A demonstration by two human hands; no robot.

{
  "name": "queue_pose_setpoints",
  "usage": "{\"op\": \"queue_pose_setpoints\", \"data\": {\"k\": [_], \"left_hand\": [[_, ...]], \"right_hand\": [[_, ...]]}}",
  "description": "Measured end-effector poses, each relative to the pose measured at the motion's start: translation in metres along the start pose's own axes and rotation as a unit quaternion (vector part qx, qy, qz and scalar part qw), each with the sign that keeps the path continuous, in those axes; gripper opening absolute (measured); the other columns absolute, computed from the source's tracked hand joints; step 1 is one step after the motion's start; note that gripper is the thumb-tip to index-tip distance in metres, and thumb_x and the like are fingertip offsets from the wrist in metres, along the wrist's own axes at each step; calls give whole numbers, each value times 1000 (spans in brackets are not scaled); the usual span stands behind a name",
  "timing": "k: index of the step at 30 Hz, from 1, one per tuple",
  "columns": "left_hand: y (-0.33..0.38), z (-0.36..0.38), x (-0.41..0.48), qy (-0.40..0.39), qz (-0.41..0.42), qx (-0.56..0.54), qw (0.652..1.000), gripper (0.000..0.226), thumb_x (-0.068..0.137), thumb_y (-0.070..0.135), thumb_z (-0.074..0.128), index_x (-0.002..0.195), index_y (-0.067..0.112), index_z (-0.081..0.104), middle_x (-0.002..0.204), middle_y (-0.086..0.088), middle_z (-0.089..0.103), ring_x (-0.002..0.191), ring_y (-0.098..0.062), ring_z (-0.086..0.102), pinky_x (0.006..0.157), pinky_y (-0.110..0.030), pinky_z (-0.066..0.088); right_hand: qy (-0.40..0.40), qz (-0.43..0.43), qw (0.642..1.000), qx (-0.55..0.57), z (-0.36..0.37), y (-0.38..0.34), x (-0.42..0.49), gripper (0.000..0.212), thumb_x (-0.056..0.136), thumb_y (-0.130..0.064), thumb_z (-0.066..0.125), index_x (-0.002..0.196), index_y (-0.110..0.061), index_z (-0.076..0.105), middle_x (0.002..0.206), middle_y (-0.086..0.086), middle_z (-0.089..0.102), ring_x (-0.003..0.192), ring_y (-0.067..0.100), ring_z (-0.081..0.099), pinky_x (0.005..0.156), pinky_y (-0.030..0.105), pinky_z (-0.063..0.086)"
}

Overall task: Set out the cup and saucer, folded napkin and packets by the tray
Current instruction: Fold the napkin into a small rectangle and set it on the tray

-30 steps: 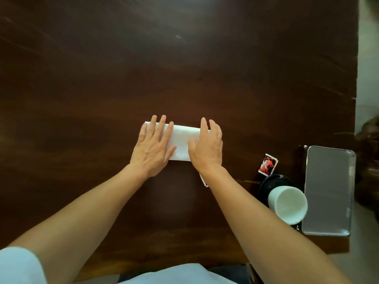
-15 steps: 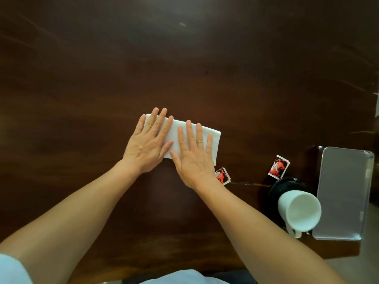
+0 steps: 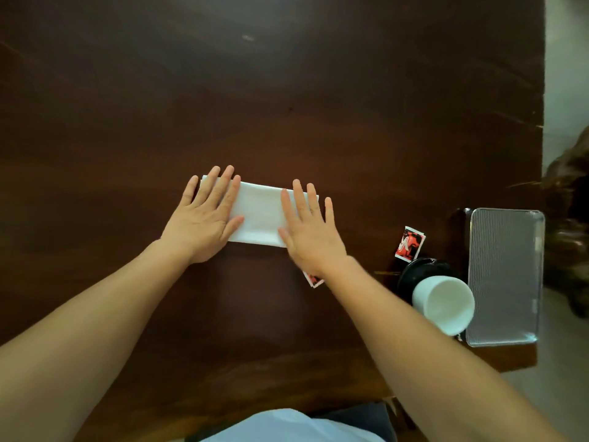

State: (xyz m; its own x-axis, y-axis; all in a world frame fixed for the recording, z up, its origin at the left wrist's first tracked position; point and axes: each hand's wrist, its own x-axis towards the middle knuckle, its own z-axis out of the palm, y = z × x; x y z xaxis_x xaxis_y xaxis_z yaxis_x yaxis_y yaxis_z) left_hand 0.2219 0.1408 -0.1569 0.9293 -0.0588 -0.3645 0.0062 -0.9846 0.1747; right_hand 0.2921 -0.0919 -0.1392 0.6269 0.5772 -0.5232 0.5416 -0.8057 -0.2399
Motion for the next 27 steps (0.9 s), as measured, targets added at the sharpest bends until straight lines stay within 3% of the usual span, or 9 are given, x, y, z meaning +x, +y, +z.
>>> {"op": "queue_pose_setpoints", "data": {"k": [2, 4, 6, 9, 12, 14, 19, 23, 27], "left_hand": [[2, -16, -1, 26, -23, -114, 993, 66, 104, 39, 40, 160, 16, 13, 169, -3, 6, 154, -19, -3, 123, -39, 1], [5, -27, -10, 118, -116, -243, 956, 62, 98, 22, 59, 154, 15, 34, 163, -5, 29, 152, -21, 19, 120, -38, 18], [6, -31, -22, 192, -228, -270, 915, 51, 93, 21, 67, 140, 14, 50, 142, -8, 52, 128, -23, 51, 109, -39, 42], [6, -31, -33, 144, -365, -302, 869, 37, 88, 34, 74, 117, 14, 64, 109, -3, 65, 88, -13, 60, 82, -34, 54], [11, -29, -36, 86, -439, -372, 813, 31, 83, 36, 80, 105, 16, 70, 100, -2, 68, 92, -19, 67, 82, -40, 60], [16, -29, -37, 86, -461, -401, 787, 25, 81, 30, 83, 98, 19, 70, 99, -1, 68, 91, -20, 67, 81, -42, 61], [24, -29, -45, 92, -489, -504, 706, 13, 81, 18, 83, 86, 19, 70, 95, -2, 68, 81, -14, 68, 74, -35, 63], [33, -28, -53, 79, -506, -566, 647, 20, 78, 4, 83, 91, 13, 70, 97, -7, 70, 90, -22, 70, 77, -37, 63], [37, -23, -57, 97, -515, -569, 633, 22, 77, 0, 82, 91, 13, 71, 97, -8, 71, 84, -20, 72, 77, -35, 63]], "right_hand": [[10, 1, 995, 100, -23, 13, -3, 67, 101, -10, 38, 160, -20, 8, 169, 5, 0, 155, 27, -5, 124, 49, 8], [78, 95, 965, 232, -40, 27, -13, 61, 98, -2, 44, 155, -17, 31, 162, 5, 30, 152, 24, 20, 120, 38, 21], [145, 194, 928, 283, -46, 38, -23, 47, 98, -7, 52, 144, -15, 50, 143, 7, 55, 132, 22, 50, 110, 33, 40], [99, 279, 885, 358, -44, 30, -32, 26, 96, -19, 60, 121, -15, 64, 115, 7, 69, 97, 18, 68, 86, 37, 59], [22, 292, 868, 401, -40, 12, -34, 7, 90, -22, 70, 92, -19, 64, 96, 6, 71, 79, 19, 73, 74, 42, 63], [19, 303, 868, 392, -37, 6, -35, 15, 89, -20, 73, 80, -21, 61, 93, 5, 69, 78, 18, 72, 73, 39, 63], [60, 333, 841, 423, -37, 10, -38, 8, 85, -15, 73, 86, -19, 67, 93, 4, 69, 83, 19, 70, 75, 40, 63], [11, 348, 758, 552, -37, 12, -43, 15, 86, -12, 77, 91, -19, 66, 96, 7, 71, 76, 17, 73, 68, 34, 62], [23, 349, 790, 504, -29, 12, -45, 27, 84, -7, 78, 74, -27, 62, 93, 5, 70, 74, 20, 75, 71, 38, 64]]}}
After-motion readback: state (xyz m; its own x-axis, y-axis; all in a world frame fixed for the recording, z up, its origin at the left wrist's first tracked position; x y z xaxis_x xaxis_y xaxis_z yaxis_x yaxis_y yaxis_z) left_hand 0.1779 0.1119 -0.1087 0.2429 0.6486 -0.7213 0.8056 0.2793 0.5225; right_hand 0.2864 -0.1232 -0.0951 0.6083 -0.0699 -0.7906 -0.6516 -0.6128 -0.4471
